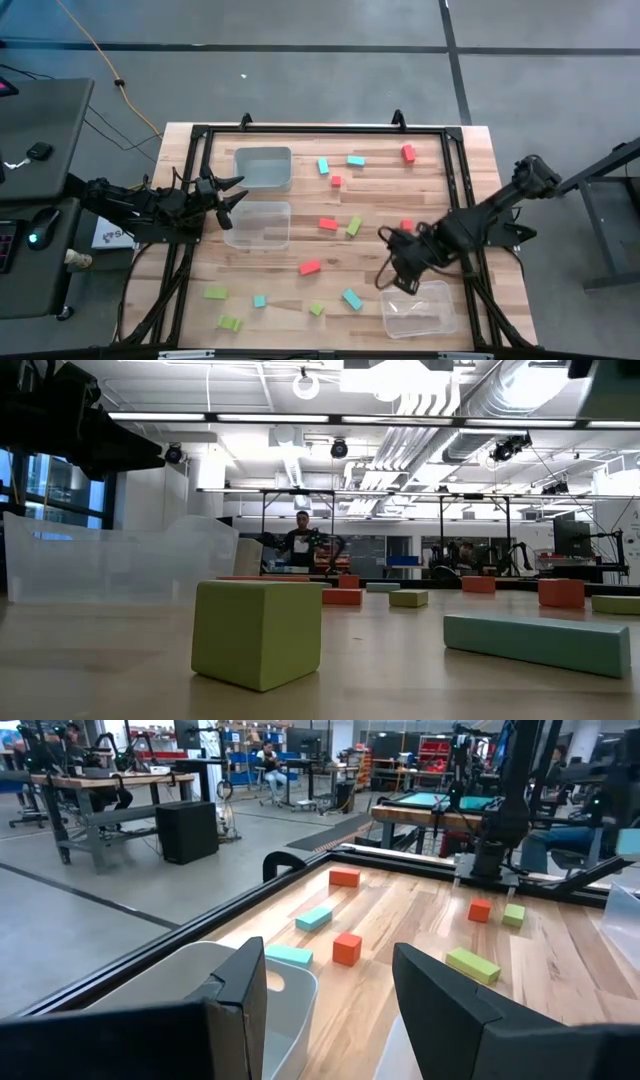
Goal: Sort & place blocks by color
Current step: Put the blue block into the bottom transparent bin
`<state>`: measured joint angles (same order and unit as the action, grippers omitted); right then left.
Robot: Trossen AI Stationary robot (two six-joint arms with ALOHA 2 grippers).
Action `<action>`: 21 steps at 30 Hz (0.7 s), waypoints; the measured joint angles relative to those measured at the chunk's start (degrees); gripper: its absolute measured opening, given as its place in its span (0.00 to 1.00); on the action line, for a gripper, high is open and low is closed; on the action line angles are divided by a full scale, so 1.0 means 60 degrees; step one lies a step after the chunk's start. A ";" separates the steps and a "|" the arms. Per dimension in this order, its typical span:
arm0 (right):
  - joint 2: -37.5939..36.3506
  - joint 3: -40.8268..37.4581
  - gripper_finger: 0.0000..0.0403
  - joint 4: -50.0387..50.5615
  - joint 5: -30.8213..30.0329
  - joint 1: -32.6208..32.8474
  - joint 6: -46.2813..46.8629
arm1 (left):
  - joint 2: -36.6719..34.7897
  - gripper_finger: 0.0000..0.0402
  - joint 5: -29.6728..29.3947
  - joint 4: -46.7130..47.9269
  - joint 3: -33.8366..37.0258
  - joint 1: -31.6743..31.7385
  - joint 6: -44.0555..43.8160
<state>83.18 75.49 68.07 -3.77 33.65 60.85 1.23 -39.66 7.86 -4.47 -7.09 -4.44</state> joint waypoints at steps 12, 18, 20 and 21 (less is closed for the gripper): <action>0.0004 -0.1925 0.26 -0.2945 -0.0053 0.1950 0.1451 | 0.0000 0.38 -0.0072 0.0001 0.0002 -0.0001 -0.0732; 0.0004 -0.2945 0.26 -0.4350 0.0243 0.2194 0.1995 | -0.0003 0.38 -0.0073 -0.0001 0.0003 -0.0003 -0.0731; 0.0004 -0.3410 0.26 -0.5016 0.0512 0.2233 0.2290 | 0.0000 0.38 -0.0072 0.0001 0.0003 -0.0001 -0.0734; 0.0007 -0.3631 0.26 -0.5378 0.0634 0.2233 0.2394 | 0.0000 0.38 -0.0071 0.0001 0.0001 0.0000 -0.0734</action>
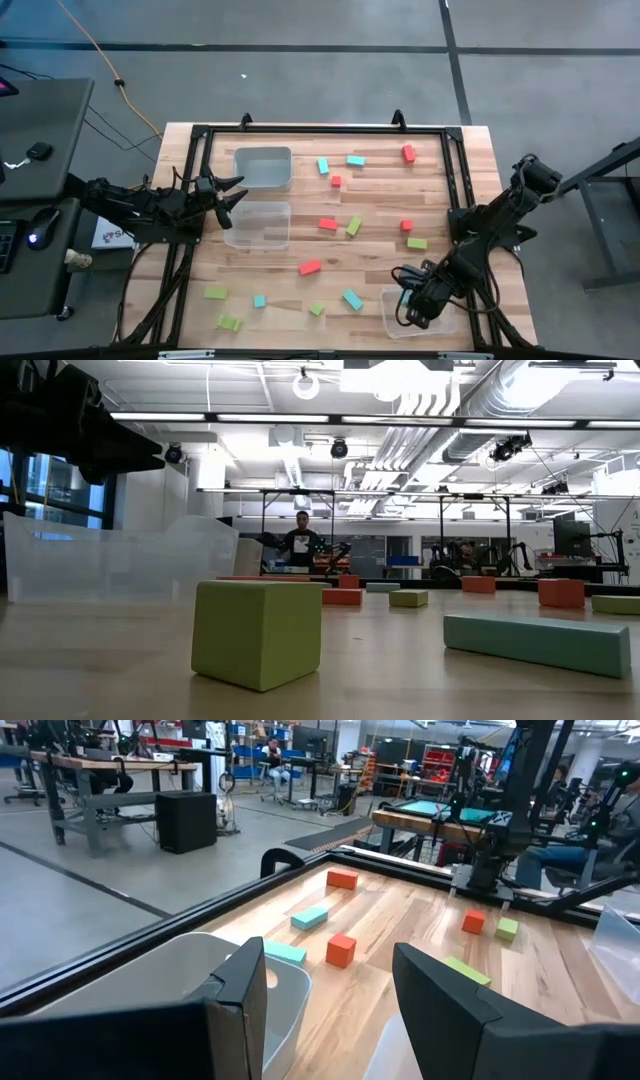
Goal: Sort & place blocks by color
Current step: Put the blue block into the bottom transparent bin
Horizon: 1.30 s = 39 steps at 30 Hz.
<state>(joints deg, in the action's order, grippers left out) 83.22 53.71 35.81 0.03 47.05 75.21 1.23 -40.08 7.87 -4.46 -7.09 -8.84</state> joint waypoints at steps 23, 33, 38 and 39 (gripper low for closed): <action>0.0594 -0.1121 0.28 -0.2115 0.0848 -0.0029 0.3777 | 0.0000 0.38 0.0001 0.0002 0.0000 0.0000 0.0000; 0.1115 -0.0531 0.28 -0.1299 0.1025 -0.0148 0.4224 | -0.0001 0.38 0.0001 0.0002 0.0001 0.0000 0.0003; 0.1115 -0.0527 0.28 -0.1044 0.1035 -0.0153 0.4193 | -0.0002 0.38 -0.0002 0.0005 -0.0002 0.0000 0.0000; 0.1115 -0.0524 0.28 -0.1044 0.1042 -0.0153 0.4170 | -0.0002 0.38 -0.0001 0.0005 0.0000 0.0000 0.0002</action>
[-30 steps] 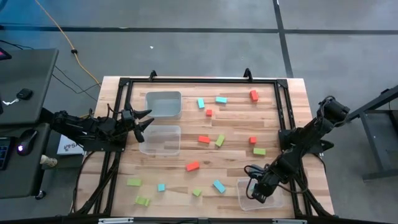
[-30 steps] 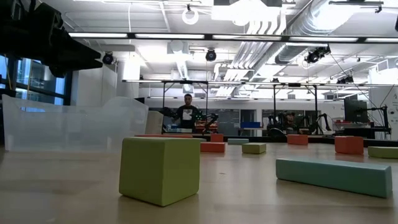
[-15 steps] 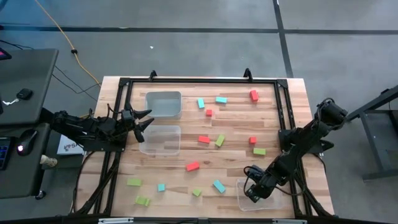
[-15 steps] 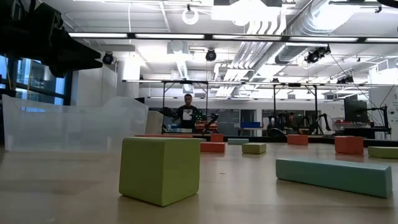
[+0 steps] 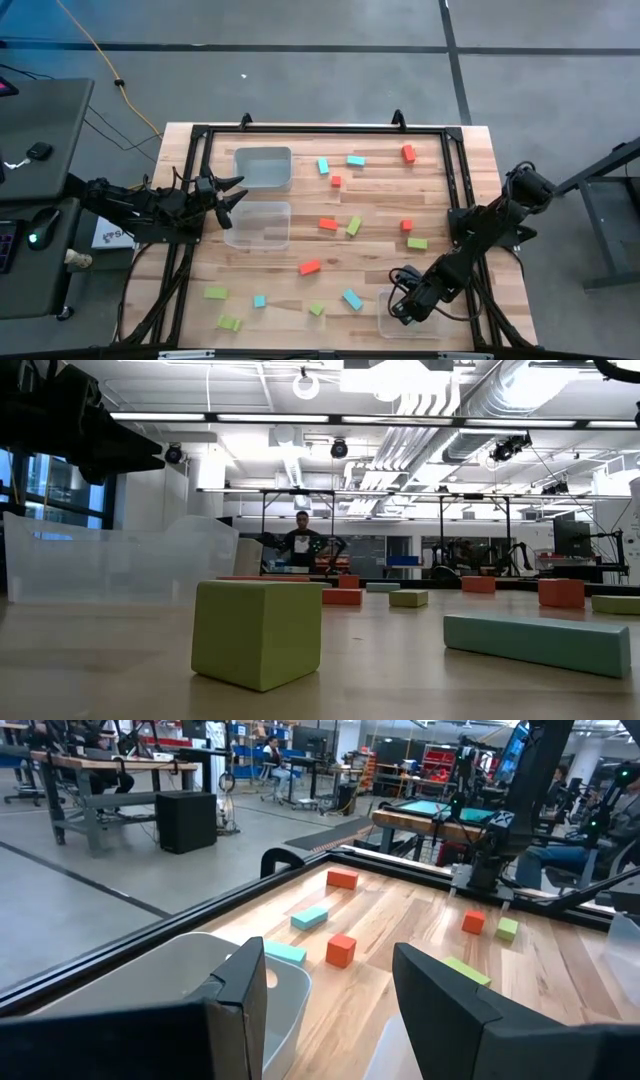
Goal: Sort & place blocks by color
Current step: Put the blue block into the bottom transparent bin, then put the orange block into the gray bin
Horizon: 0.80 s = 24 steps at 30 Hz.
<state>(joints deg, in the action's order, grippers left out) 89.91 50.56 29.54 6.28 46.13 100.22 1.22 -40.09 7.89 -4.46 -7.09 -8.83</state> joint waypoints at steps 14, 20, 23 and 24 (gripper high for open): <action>-0.0018 0.0018 0.48 0.0028 0.0014 0.0000 -0.0280 | 0.0002 0.38 -0.0001 -0.0030 0.0001 0.0000 0.0002; -0.0140 0.0018 0.50 -0.0190 0.0113 0.0000 -0.0180 | 0.0000 0.38 -0.0001 -0.0517 0.0001 0.0000 0.0000; -0.0385 0.0018 0.49 -0.0220 0.0067 0.0000 0.0034 | 0.0000 0.38 -0.0107 -0.0974 0.0001 0.0000 0.0002; -0.0485 0.0018 0.49 -0.0222 0.0037 0.0000 0.0063 | -0.0002 0.38 -0.0167 -0.1133 0.0002 0.0000 0.0002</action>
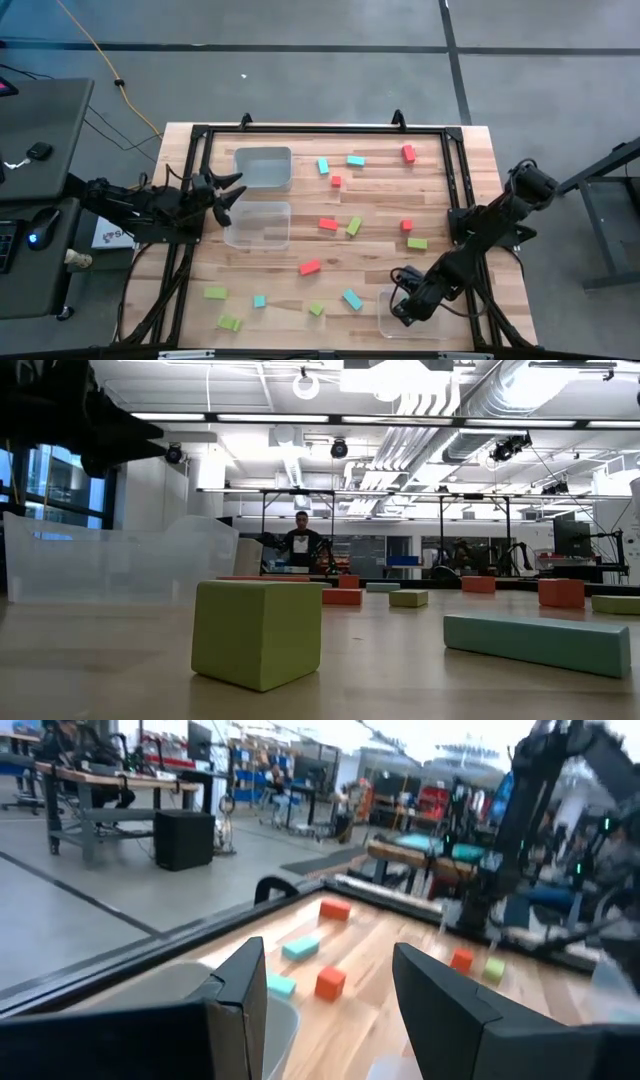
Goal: Sort & place blocks by color
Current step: Put the orange block into the gray bin
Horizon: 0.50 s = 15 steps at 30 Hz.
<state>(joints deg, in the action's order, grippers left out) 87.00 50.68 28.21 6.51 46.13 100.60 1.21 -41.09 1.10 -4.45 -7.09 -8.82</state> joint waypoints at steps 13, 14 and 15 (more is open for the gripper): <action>-0.1476 0.0000 0.49 0.0007 -0.2201 -0.0015 0.0271 | 0.0000 0.38 -0.0303 -0.2056 0.0000 0.0000 -0.0560; -0.1582 -0.0001 0.49 0.0012 -0.2491 -0.0043 0.0282 | 0.0000 0.38 -0.0341 -0.2142 -0.0002 0.0000 -0.0430; -0.1676 0.0000 0.49 0.0036 -0.2756 -0.0073 0.0321 | 0.0000 0.38 -0.0439 -0.2184 0.0000 0.0000 -0.0329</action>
<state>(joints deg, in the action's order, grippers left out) 76.94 50.68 28.42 -10.03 45.69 102.53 1.21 -43.72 -12.01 -4.45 -7.09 -10.80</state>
